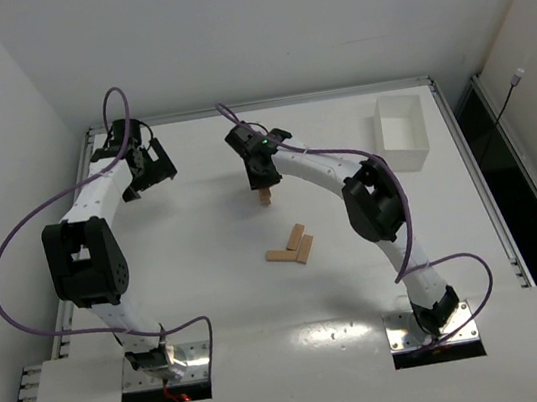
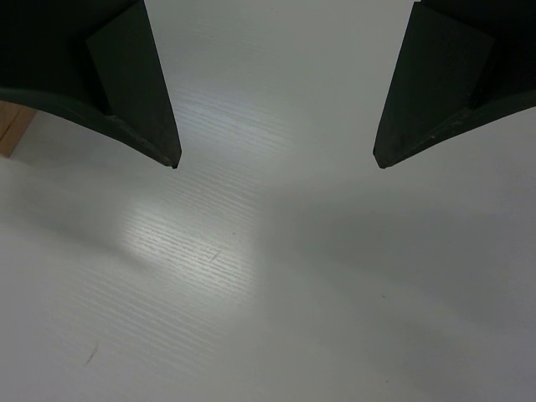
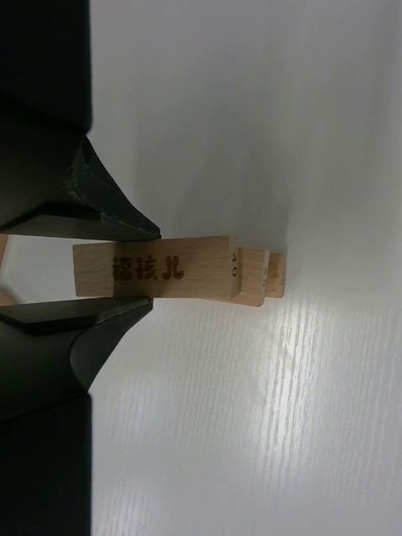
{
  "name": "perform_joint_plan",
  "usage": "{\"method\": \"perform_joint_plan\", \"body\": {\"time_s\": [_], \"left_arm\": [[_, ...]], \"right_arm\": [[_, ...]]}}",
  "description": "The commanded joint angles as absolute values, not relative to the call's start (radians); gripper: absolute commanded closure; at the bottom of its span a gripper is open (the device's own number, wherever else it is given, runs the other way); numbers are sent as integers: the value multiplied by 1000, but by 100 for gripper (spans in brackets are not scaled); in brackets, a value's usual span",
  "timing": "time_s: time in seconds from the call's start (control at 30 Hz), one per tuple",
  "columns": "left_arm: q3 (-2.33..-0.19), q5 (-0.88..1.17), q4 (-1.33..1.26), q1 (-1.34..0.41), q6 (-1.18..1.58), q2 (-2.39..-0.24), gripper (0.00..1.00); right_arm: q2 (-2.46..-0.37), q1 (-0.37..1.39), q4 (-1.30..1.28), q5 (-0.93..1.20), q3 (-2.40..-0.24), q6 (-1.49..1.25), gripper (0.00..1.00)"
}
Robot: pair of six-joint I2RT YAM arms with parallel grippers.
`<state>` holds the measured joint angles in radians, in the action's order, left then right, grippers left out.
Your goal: Build the wood block tower
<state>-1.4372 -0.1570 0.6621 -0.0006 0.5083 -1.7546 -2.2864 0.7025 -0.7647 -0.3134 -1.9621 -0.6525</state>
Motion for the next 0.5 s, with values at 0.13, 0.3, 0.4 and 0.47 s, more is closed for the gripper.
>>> {"method": "perform_joint_plan", "body": {"time_s": [0.13,0.3,0.4,0.47], "left_arm": [[-1474,-152,635,-5,503,-1775,0],[-1474,-152,635,-5,503,-1784,0],[-1474,-152,635,-5,503,-1784,0],[-1474,-152,635,-5,503,-1784,0]], "right_arm": [[-2299,699,-735,-351,-2037,-669,100],[-2299,699,-735,-360,-2046,-660,100],[-2299,699,-726,-360,-2046,-660,100],[-2299,699,-726,-360,-2046,-660,100]]}}
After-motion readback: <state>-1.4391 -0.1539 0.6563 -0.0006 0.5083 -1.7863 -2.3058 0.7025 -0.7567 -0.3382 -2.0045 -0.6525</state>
